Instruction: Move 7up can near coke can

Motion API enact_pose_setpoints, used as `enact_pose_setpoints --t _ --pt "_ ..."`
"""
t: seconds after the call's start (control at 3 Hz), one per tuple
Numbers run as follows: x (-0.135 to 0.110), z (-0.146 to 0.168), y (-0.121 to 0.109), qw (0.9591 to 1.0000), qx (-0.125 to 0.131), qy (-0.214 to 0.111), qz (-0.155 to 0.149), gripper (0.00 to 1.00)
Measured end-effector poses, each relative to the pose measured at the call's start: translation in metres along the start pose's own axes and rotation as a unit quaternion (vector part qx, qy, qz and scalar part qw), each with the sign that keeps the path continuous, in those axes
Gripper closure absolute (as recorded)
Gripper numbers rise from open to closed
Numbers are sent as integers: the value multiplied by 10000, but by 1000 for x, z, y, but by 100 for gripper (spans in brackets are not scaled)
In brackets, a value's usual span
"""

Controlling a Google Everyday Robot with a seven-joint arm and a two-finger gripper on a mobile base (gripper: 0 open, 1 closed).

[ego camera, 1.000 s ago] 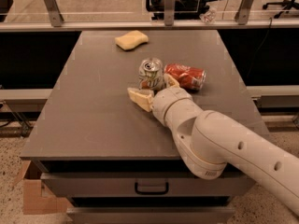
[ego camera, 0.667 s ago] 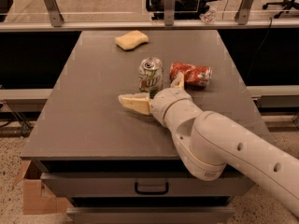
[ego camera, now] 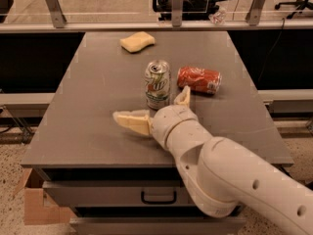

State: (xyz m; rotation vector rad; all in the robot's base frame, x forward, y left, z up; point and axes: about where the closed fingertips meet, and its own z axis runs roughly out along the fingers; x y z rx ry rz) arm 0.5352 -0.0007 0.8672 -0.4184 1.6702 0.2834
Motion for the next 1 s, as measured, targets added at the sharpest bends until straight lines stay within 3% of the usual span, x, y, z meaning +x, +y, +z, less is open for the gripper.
enact_pose_setpoints --t 0.33,0.67,1.0 --pt "-3 -31 5 9999 115 41 -1 0" --pt "-9 -59 -1 9991 340 170 -198 0" --pt "-9 -59 -1 9991 340 170 -198 0"
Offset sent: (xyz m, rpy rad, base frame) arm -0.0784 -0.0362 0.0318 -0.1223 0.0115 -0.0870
